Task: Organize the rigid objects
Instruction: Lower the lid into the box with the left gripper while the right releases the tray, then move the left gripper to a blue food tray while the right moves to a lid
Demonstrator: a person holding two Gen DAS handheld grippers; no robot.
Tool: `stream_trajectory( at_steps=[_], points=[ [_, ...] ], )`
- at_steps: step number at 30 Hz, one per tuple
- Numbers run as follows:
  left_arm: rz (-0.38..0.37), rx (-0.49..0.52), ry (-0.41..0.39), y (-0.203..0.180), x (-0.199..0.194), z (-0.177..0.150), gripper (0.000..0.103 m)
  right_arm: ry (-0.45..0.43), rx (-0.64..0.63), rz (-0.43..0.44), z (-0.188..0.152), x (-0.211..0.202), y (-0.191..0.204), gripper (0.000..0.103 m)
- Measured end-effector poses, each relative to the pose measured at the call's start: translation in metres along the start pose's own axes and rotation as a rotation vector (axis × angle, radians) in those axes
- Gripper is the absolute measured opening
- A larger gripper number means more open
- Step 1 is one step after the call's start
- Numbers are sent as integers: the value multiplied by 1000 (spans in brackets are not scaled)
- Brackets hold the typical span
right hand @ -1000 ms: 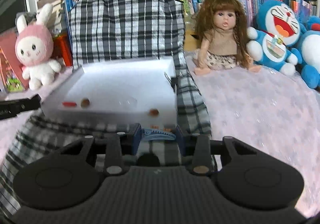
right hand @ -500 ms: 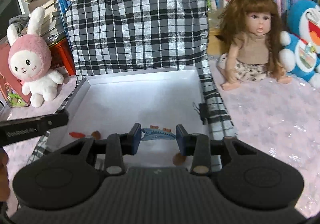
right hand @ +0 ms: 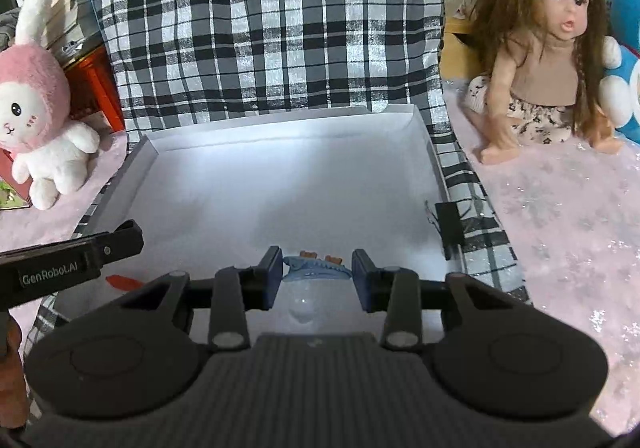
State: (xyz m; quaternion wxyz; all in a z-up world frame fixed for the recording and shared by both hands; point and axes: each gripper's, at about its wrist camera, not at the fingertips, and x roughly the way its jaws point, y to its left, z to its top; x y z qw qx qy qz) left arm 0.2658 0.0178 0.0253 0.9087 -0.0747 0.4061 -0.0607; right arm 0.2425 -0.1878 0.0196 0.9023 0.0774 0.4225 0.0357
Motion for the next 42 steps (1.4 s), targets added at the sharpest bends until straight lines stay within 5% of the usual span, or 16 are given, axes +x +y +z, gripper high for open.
stream_trajectory(
  at_steps=[13, 19, 25, 27, 42],
  points=[
    [22, 15, 16, -2, 13, -8, 30, 32, -24, -21, 1, 19, 8, 43],
    [31, 26, 6, -2, 9, -11, 31, 15, -5, 3, -1, 11, 6, 58],
    [11, 18, -52, 2, -21, -12, 61, -52, -37, 33, -7, -20, 8, 70],
    [2, 33, -81, 1, -35, -16, 78, -89, -55, 41, -11, -34, 9, 76],
    [-44, 123, -265, -5, -122, -86, 95, -332, -195, 67, -73, -116, 4, 102]
  ],
)
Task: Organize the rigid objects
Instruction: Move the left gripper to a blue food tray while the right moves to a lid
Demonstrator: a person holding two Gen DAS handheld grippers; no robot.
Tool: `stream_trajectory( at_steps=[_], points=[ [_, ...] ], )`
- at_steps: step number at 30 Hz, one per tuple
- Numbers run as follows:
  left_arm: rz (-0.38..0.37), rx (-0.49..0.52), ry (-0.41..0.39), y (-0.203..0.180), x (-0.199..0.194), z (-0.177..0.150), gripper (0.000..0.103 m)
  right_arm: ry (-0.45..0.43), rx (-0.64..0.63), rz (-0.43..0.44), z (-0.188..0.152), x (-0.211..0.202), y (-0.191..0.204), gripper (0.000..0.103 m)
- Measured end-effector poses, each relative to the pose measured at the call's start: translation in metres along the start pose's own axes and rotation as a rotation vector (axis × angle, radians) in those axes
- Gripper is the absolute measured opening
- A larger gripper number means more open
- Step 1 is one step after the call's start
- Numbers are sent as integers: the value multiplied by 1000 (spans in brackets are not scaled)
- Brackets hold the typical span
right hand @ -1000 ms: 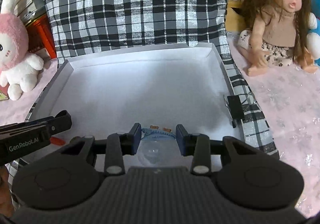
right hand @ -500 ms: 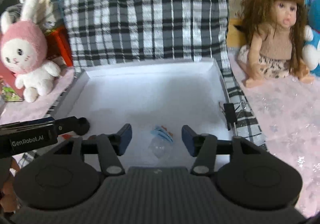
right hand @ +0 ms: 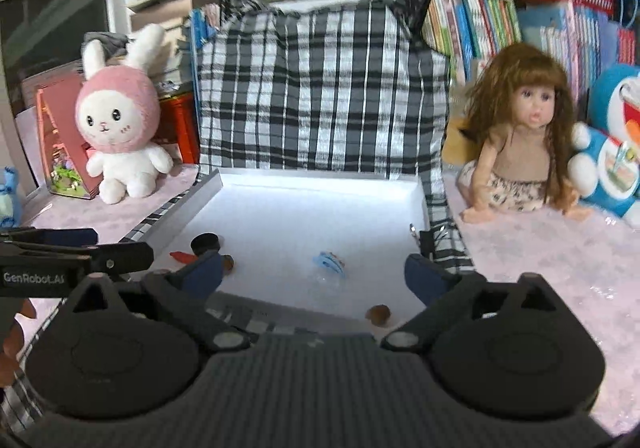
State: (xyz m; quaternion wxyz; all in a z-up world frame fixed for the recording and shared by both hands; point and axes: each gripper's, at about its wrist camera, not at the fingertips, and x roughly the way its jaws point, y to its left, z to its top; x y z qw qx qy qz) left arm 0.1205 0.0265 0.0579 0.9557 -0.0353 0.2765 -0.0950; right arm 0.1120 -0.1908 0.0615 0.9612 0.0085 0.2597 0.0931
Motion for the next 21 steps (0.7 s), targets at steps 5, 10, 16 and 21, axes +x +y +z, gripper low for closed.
stream_trajectory(
  at_steps=[5, 10, 16, 21],
  points=[
    [1, -6, -19, -5, -26, -28, 95, -40, -50, 5, -18, -24, 6, 103],
    [0, -51, 2, 1, -38, -59, 95, -52, -91, 2, -40, -42, 11, 103],
    [32, 46, 7, -9, -53, -91, 95, -55, -171, -18, -68, -55, 18, 103],
    [29, 111, 12, -22, -61, -109, 91, -35, -190, -13, -84, -61, 21, 102]
  ],
)
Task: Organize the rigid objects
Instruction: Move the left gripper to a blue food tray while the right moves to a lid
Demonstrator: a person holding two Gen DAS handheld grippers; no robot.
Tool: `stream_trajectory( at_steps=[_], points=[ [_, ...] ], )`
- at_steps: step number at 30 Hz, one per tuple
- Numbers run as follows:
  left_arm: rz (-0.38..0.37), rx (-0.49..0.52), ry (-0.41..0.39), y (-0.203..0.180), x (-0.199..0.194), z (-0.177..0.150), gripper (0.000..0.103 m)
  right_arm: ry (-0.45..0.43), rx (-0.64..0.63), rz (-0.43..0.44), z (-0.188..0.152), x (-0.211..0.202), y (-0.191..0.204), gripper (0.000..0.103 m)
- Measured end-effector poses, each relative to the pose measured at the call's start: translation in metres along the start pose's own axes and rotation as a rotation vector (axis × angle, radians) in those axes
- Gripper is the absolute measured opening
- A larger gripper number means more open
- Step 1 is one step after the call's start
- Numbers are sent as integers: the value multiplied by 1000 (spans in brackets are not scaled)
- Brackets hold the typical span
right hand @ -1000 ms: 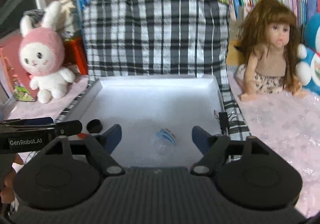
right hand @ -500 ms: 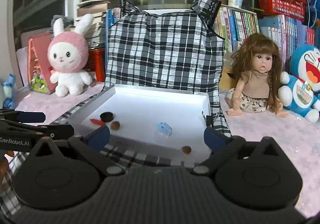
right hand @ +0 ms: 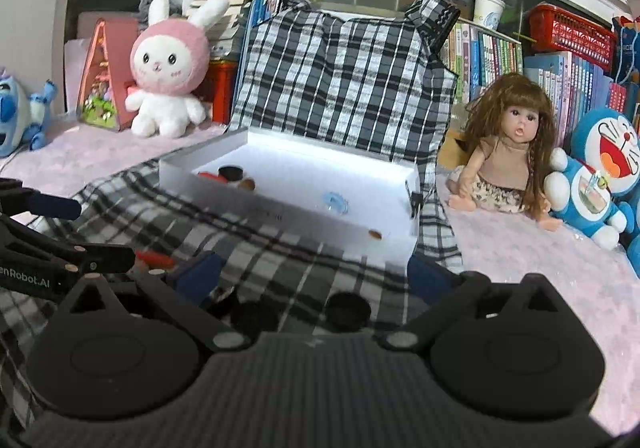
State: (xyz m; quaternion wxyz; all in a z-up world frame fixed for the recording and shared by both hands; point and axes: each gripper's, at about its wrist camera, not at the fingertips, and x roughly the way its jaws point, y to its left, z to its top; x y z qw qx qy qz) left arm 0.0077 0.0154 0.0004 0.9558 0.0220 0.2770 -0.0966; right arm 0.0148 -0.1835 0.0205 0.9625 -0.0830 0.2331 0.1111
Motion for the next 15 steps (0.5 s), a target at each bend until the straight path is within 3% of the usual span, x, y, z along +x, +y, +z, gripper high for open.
stream_trajectory(
  at_steps=[5, 15],
  points=[
    [5, 23, -7, -9, -2, -8, 83, 22, 15, 9, -10, -3, 1, 94],
    [-31, 19, -8, -16, 1, -8, 49, 78, -14, 33, -24, -1, 11, 73]
  ],
)
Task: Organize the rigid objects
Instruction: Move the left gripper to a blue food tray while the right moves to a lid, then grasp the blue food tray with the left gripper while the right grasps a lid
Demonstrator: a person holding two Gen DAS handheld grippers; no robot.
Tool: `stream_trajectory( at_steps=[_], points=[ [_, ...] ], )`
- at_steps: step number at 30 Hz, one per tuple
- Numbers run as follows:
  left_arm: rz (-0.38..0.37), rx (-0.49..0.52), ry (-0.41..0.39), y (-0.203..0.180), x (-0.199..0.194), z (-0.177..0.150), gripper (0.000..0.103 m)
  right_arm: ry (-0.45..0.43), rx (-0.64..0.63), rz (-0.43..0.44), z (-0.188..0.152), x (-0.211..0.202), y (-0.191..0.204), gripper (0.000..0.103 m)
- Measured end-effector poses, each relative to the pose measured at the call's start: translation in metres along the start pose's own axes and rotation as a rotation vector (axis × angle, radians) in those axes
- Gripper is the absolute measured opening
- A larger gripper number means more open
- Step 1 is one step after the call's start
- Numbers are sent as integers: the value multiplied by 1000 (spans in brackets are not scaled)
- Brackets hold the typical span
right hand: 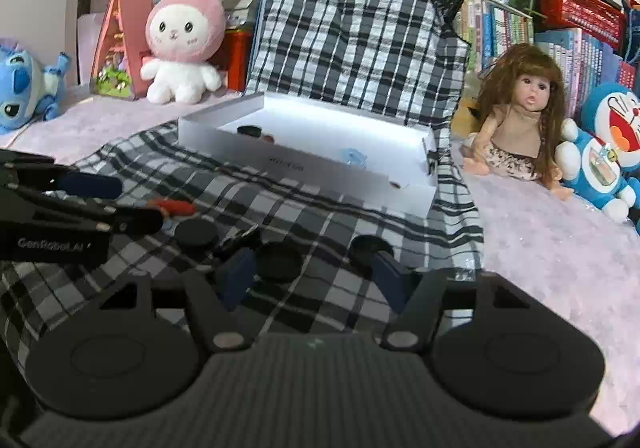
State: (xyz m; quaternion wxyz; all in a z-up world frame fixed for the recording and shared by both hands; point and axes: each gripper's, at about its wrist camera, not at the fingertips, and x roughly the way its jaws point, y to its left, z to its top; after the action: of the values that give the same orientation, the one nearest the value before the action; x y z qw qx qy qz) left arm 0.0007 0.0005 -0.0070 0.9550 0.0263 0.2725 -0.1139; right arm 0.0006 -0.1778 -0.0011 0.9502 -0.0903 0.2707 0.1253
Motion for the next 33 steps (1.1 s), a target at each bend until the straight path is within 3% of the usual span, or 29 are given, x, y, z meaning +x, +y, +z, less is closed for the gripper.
stream_trajectory(
  at_steps=[4, 9, 17, 22, 28, 33],
  points=[
    [9, 25, 7, -5, 6, -1, 48, 24, -7, 3, -2, 6, 4, 65],
    [65, 56, -4, -9, 11, -3, 49, 35, 2, 12, -1, 11, 6, 62],
    [68, 41, 19, -6, 19, -3, 47, 41, 10, 14, 2, 17, 8, 57],
    [51, 39, 24, -8, 22, -3, 35, 45, 25, 16, 3, 22, 9, 51],
    [49, 46, 26, -10, 20, -2, 35, 45, 27, 23, 5, 21, 12, 36],
    [46, 38, 24, -7, 13, 0, 35, 40, 36, 27, 7, 16, 10, 36]
  ],
)
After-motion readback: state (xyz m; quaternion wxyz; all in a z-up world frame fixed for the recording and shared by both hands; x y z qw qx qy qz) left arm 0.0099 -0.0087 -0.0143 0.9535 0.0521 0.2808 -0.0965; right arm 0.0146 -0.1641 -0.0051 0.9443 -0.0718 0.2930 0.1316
